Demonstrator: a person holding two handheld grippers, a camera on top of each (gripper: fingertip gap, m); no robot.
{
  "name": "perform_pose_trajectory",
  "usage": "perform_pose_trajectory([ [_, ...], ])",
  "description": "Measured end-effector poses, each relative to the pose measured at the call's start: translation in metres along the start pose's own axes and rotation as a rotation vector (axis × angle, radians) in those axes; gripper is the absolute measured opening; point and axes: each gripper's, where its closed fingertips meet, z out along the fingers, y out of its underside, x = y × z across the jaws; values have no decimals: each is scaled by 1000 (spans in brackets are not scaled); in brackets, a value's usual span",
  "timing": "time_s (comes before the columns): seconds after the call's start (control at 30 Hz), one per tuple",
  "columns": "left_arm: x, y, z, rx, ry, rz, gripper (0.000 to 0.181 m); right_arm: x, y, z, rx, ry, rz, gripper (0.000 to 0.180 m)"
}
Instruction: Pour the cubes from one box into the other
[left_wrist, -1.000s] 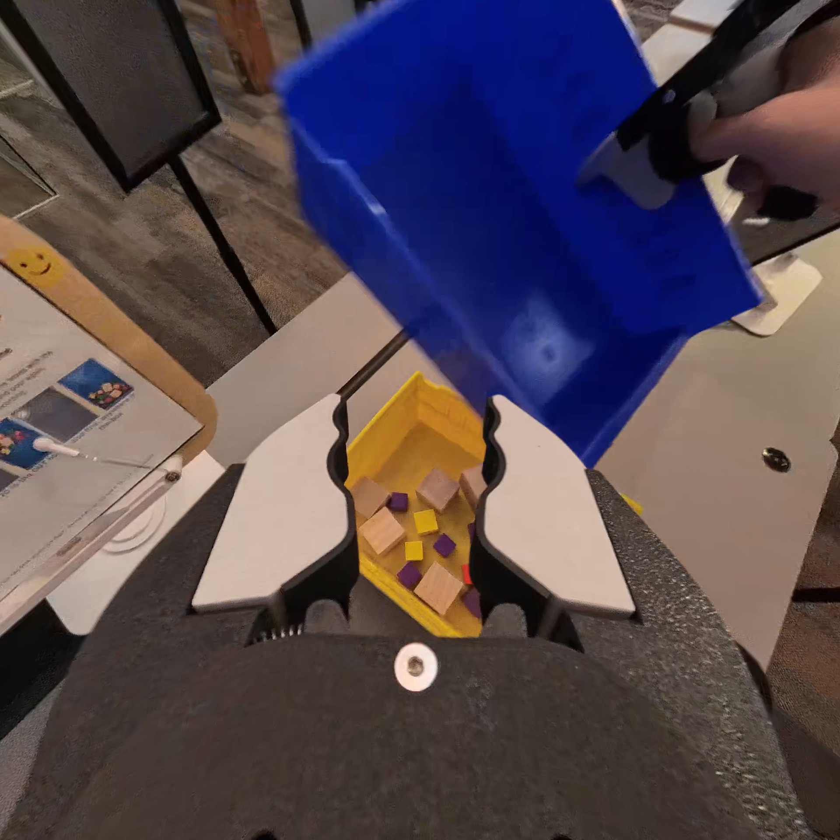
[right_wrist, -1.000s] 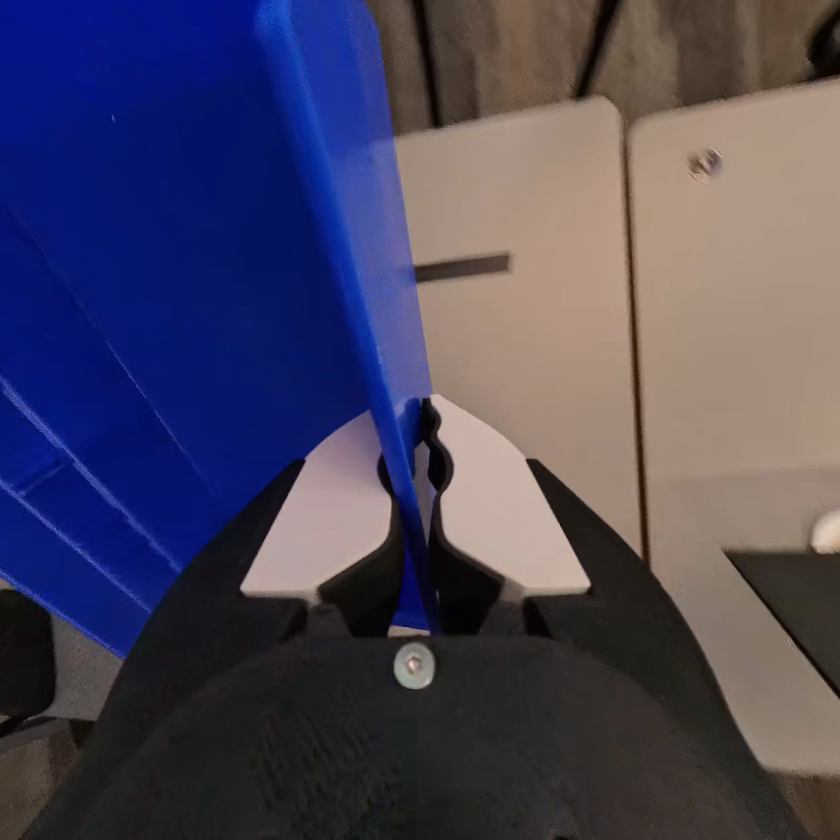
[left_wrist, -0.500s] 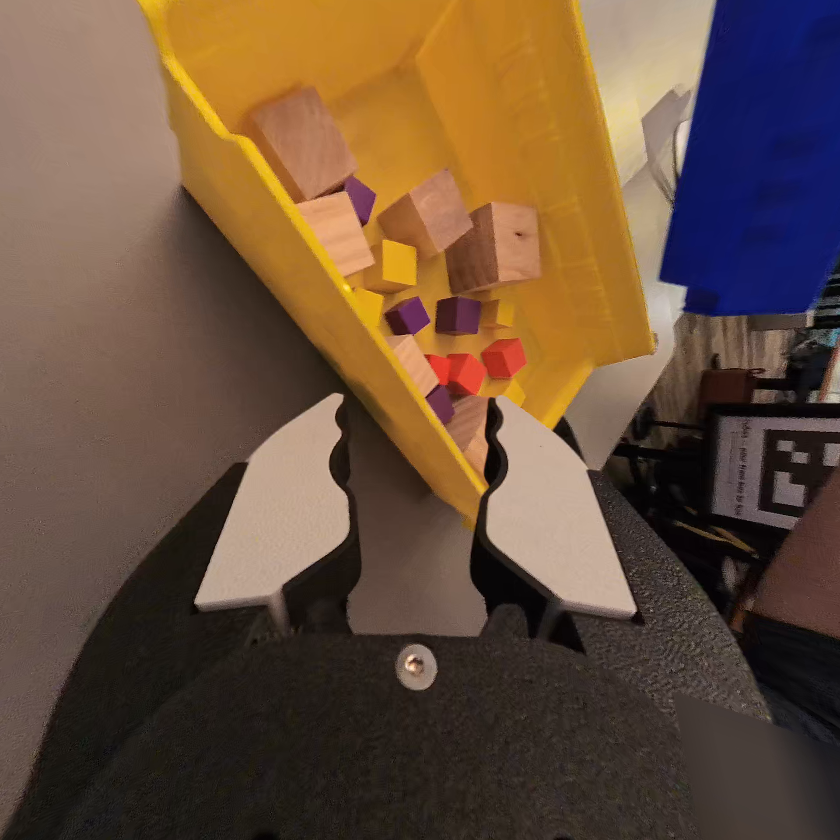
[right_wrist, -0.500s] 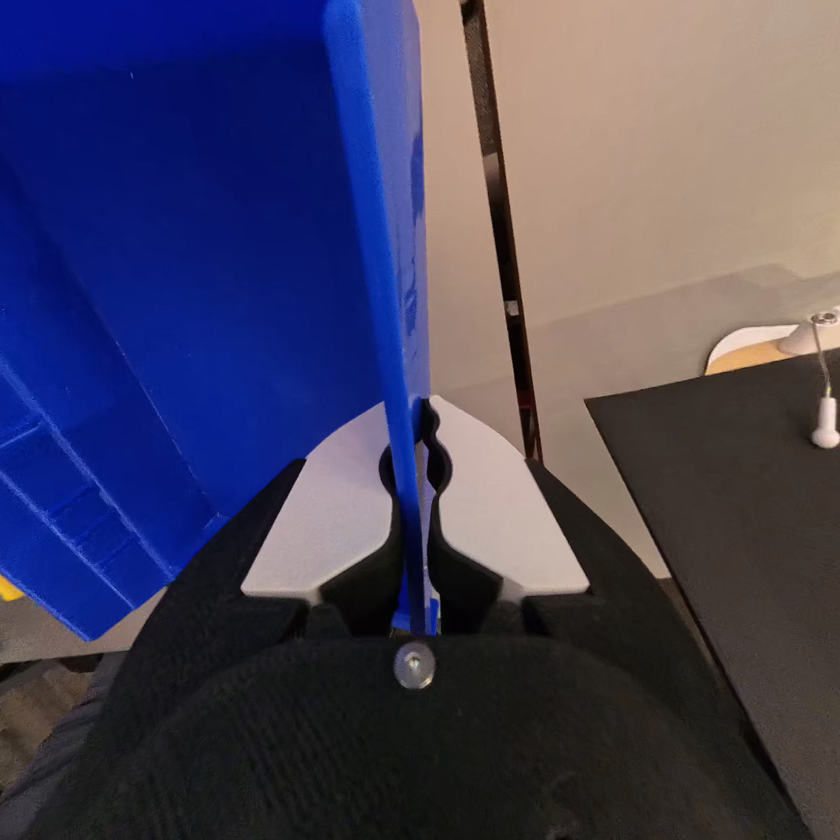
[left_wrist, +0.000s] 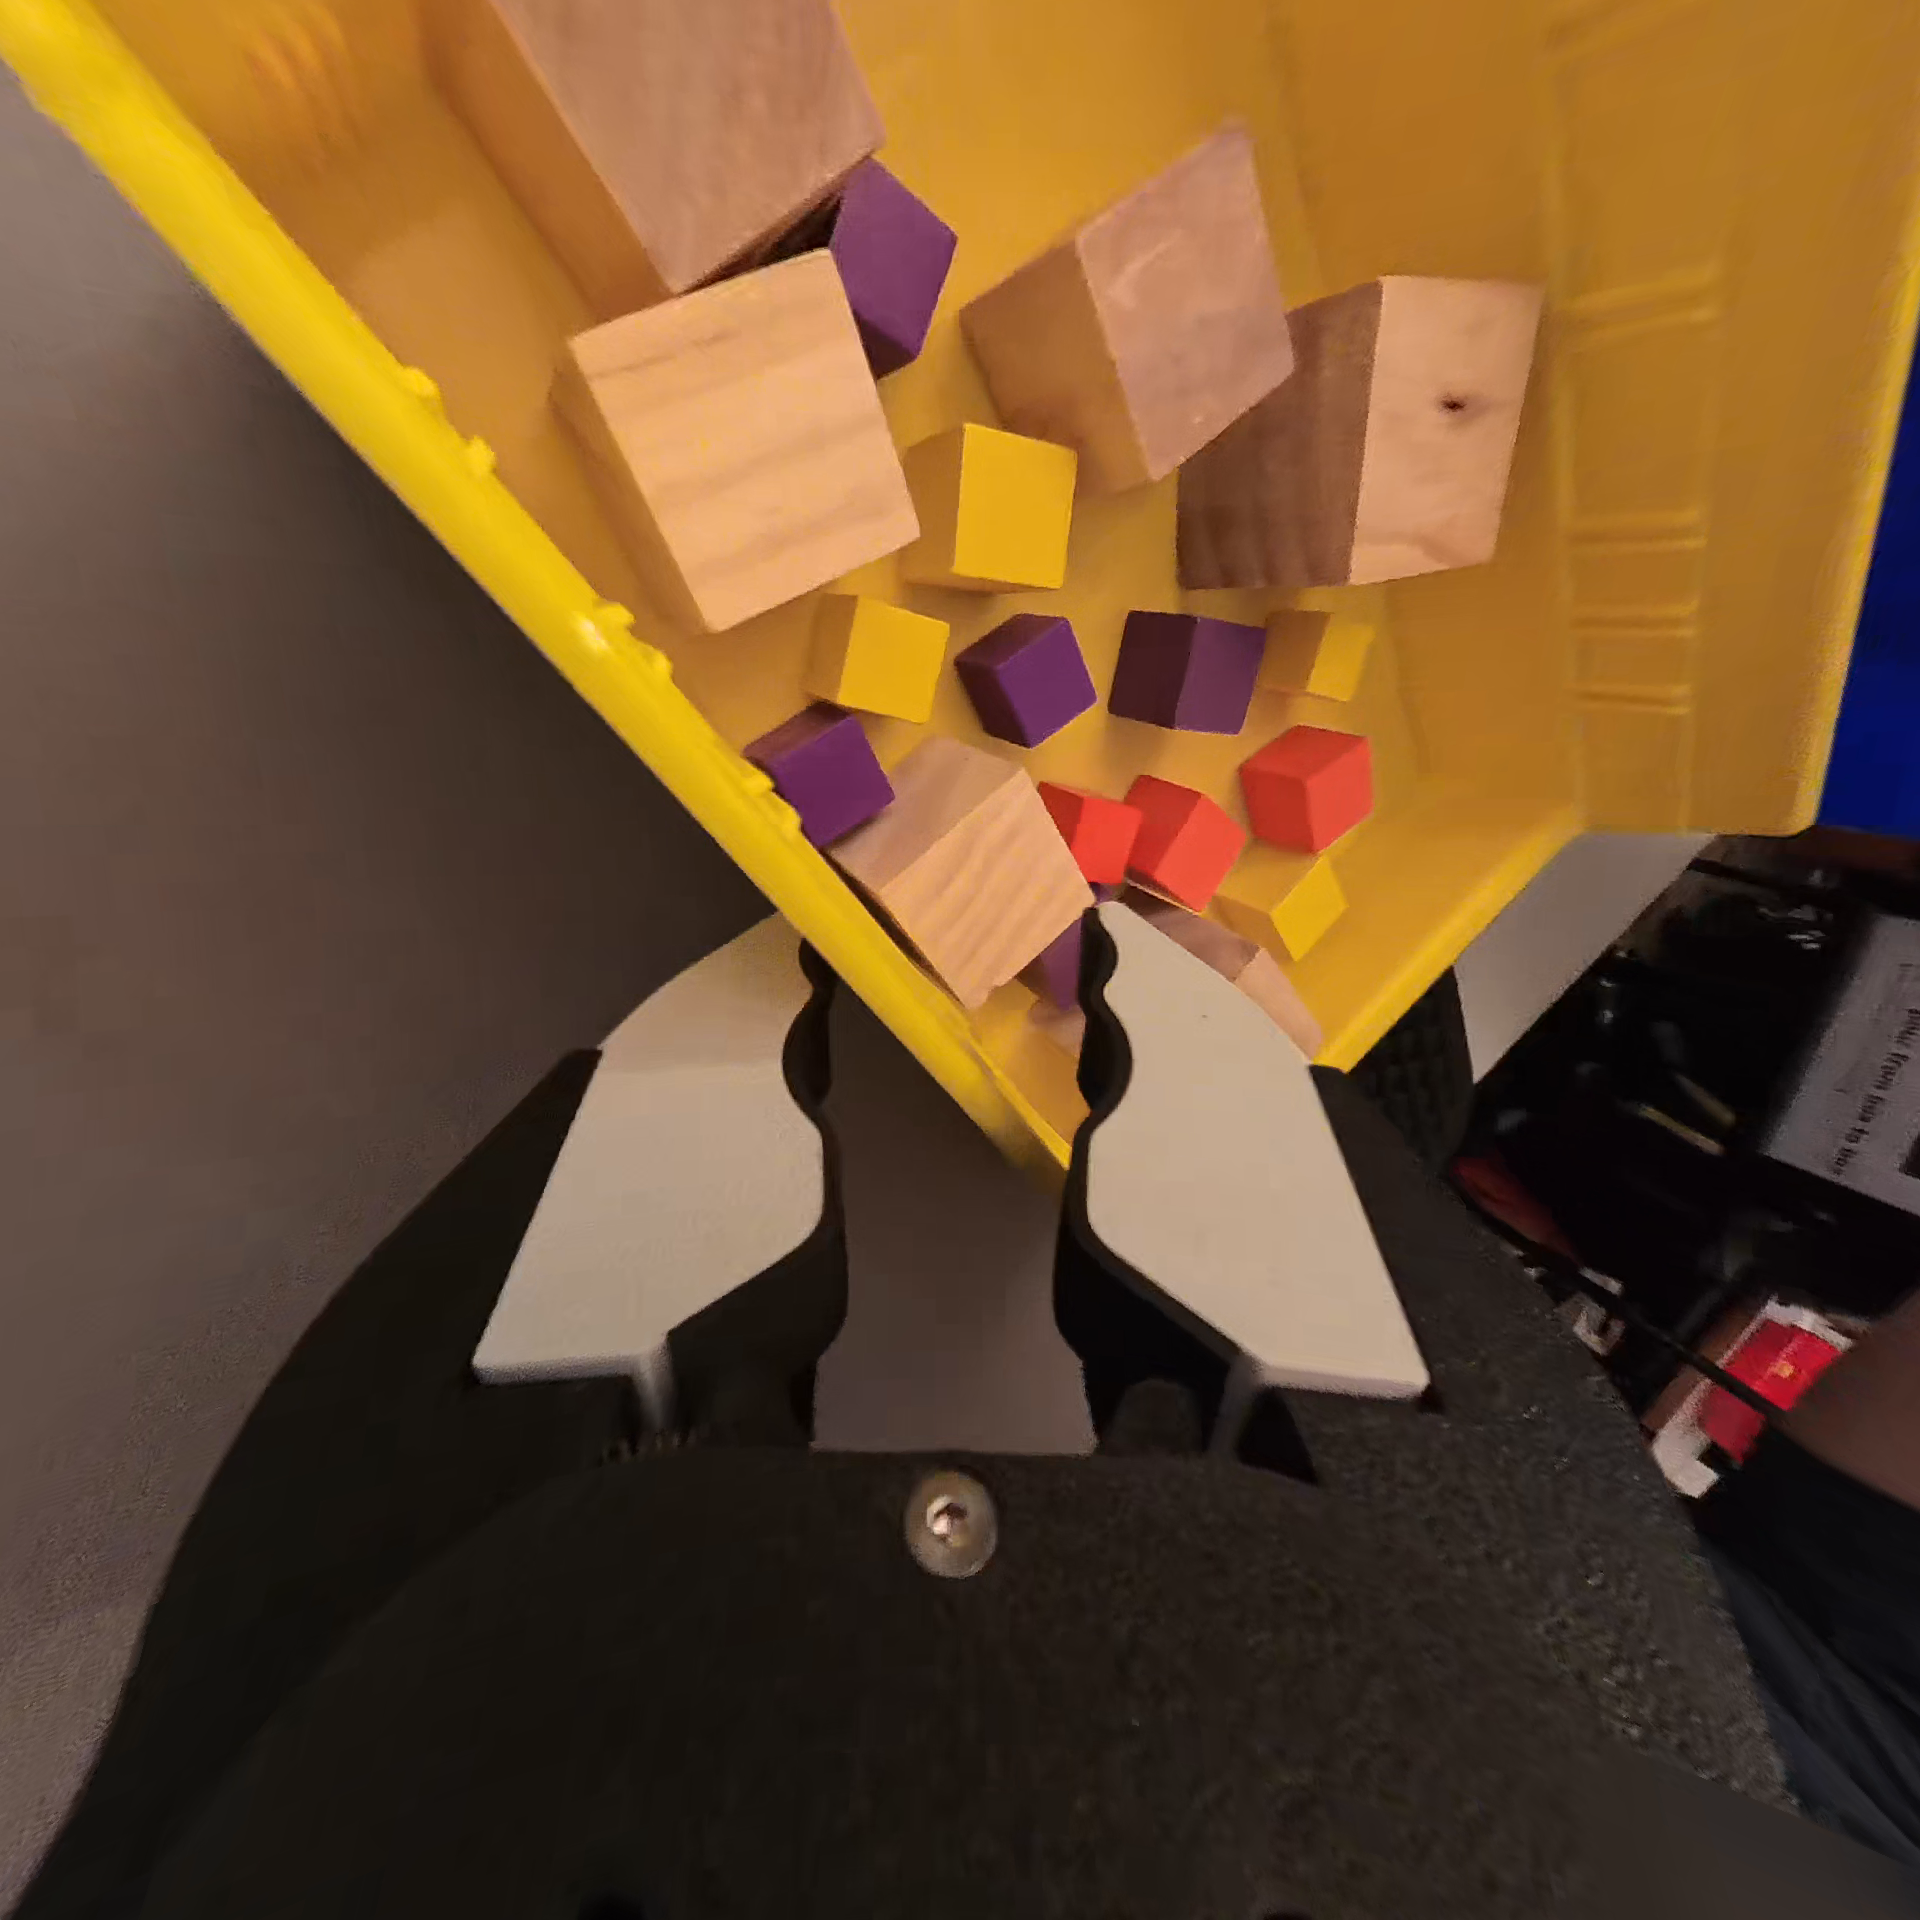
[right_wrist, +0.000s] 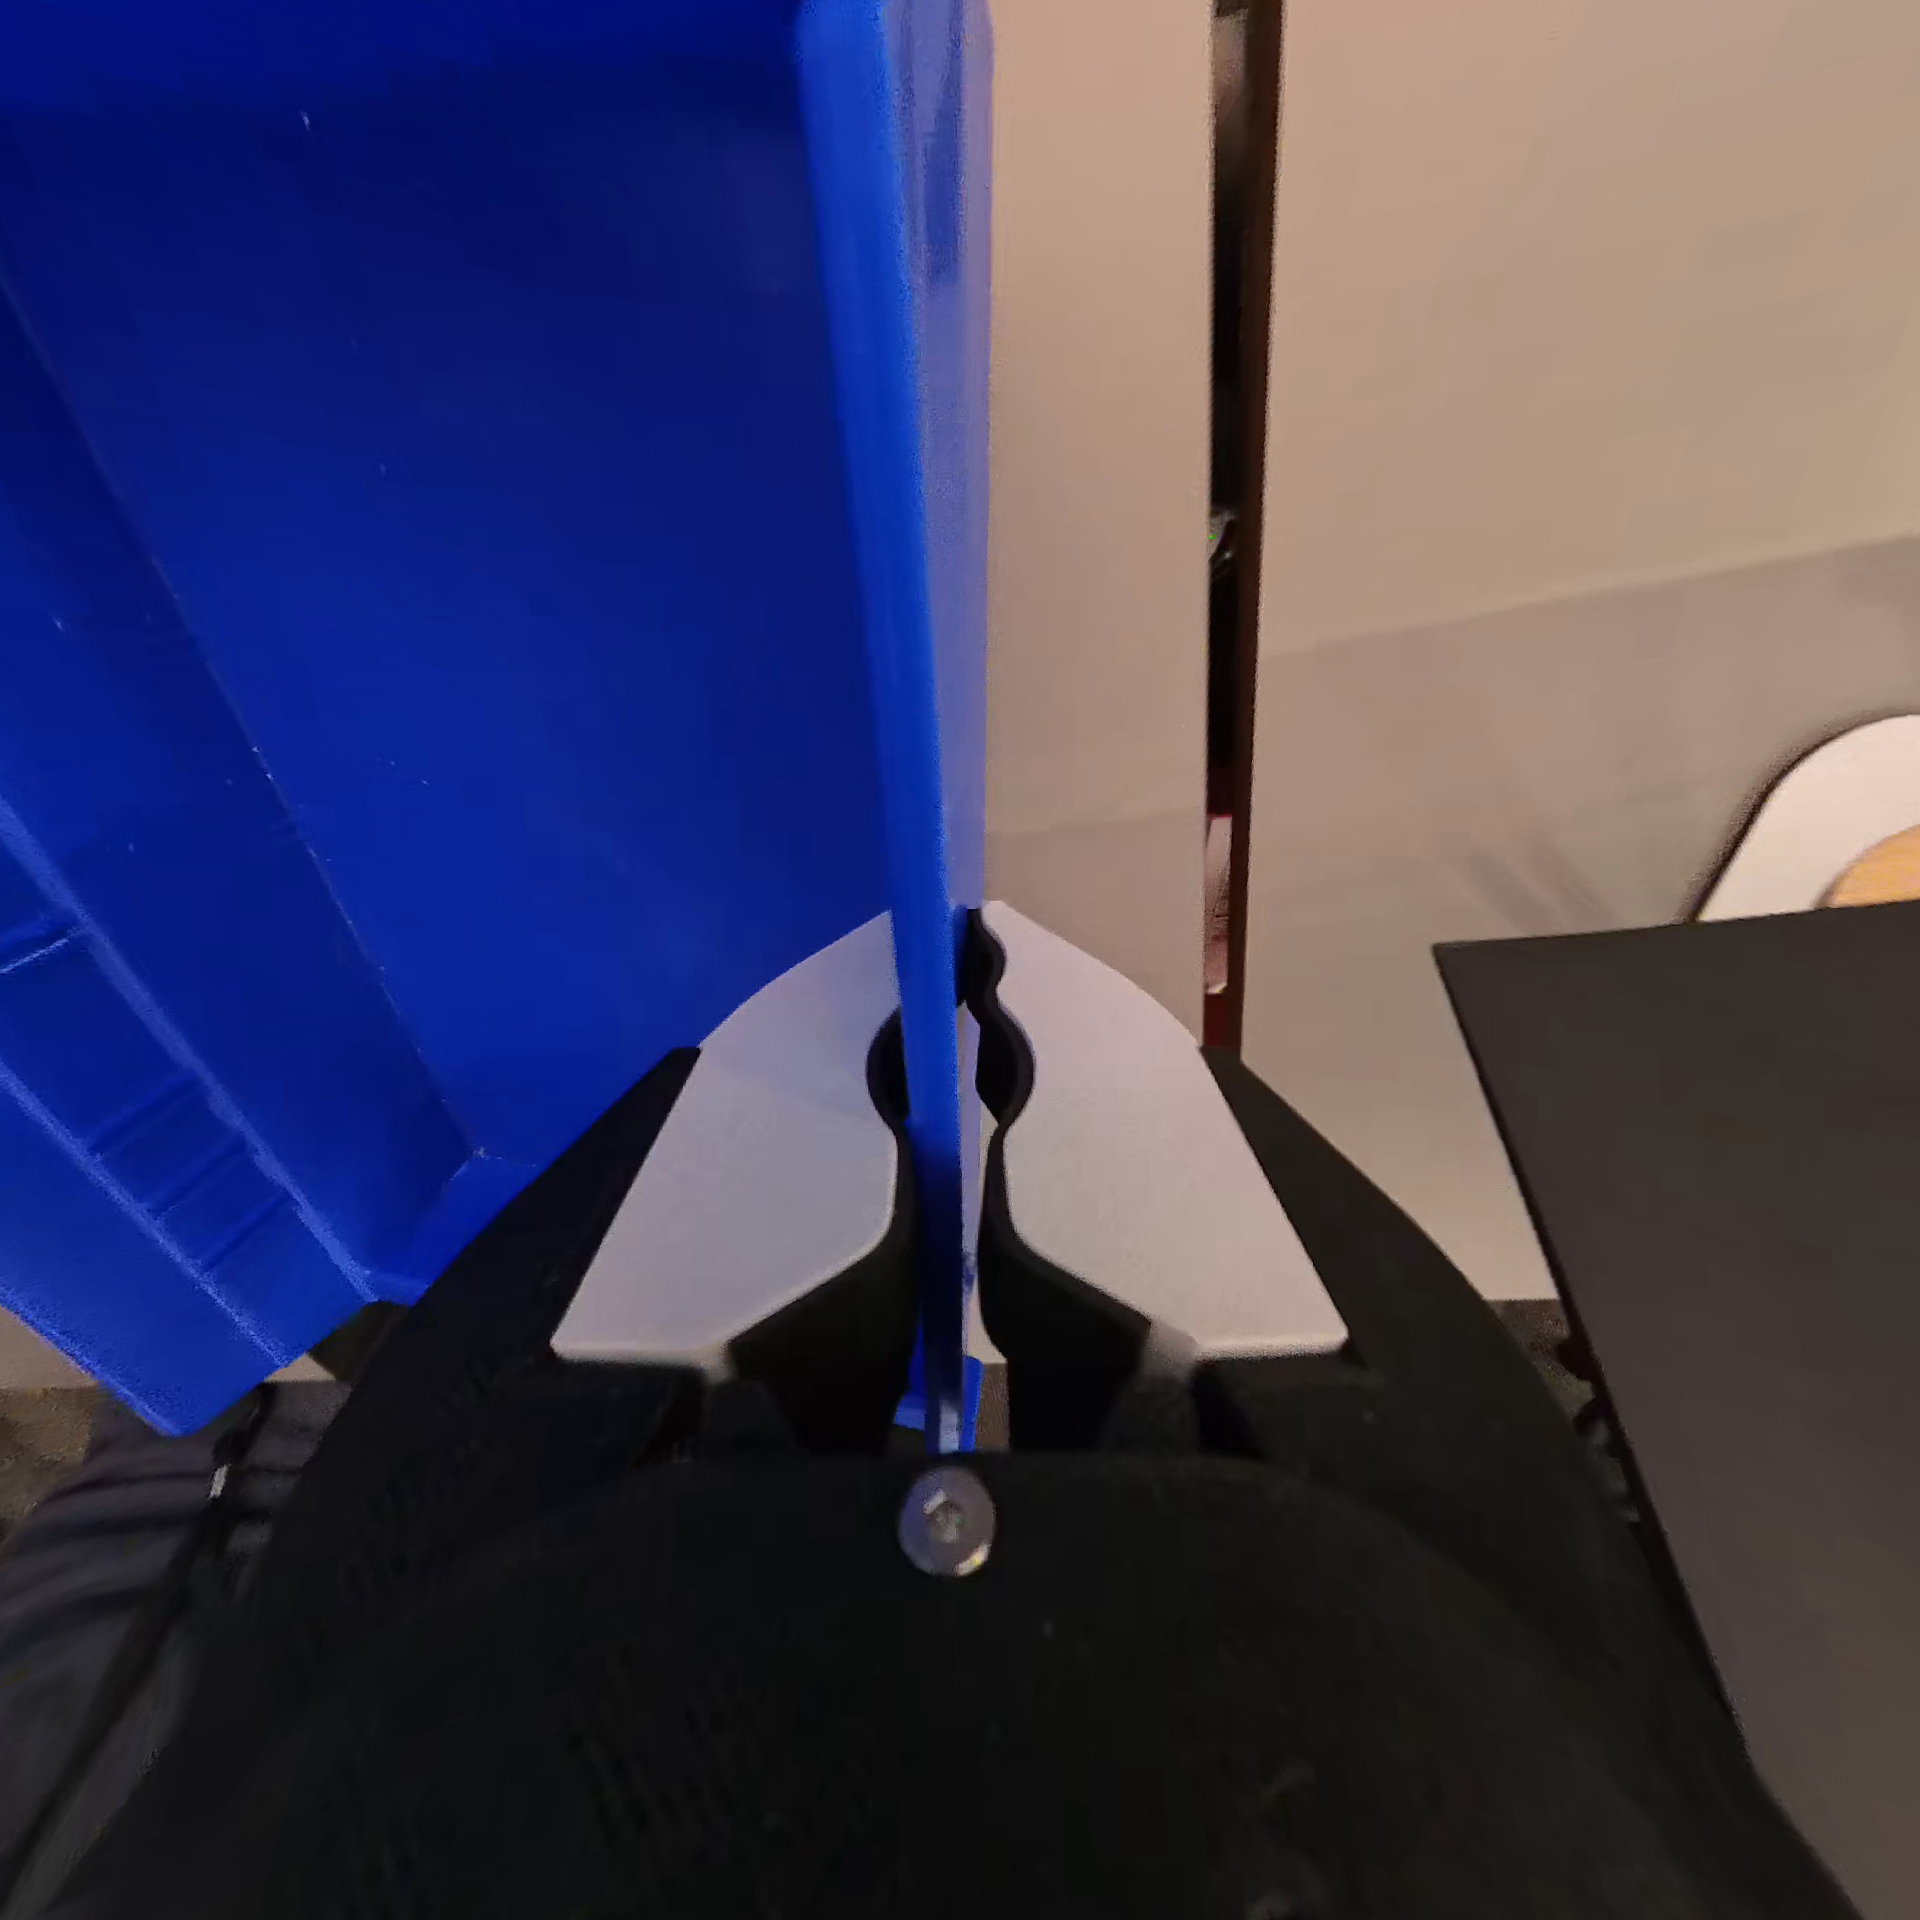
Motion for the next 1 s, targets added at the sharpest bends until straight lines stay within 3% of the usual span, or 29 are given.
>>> perform_pose_trajectory([
  [0.1,-4,-3,-7,3,100,-69,31,-4,5,15,-41,-23,-8,6],
  [0.17,-12,-2,-12,8,128,-84,32,-9,7,25,-60,-39,-17,6],
  [0.43,-75,20,-50,-38,-68,-70,18,-44,5,53,-99,-95,-50,9],
  [0.87,-222,96,-143,18,-380,-130,5,-137,-5,84,-113,-201,-119,10],
  [1.0,-258,113,-165,93,-369,-202,4,-167,-4,86,-118,-202,-159,10],
])
